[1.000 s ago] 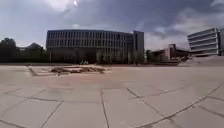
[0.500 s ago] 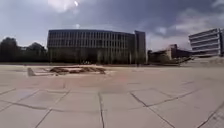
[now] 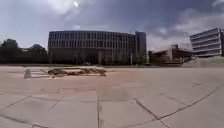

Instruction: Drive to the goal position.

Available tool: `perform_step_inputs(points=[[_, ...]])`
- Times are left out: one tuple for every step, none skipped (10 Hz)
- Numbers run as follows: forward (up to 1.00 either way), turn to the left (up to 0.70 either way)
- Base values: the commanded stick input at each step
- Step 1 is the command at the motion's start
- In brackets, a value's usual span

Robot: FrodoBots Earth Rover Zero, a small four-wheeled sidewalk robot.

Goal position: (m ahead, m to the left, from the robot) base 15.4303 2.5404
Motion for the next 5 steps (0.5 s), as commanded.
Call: perform_step_inputs(points=[[0.70,-0.01],[0.70,-0.01],[0.70,-0.01],[0.70,-0.01],[0.70,-0.01]])
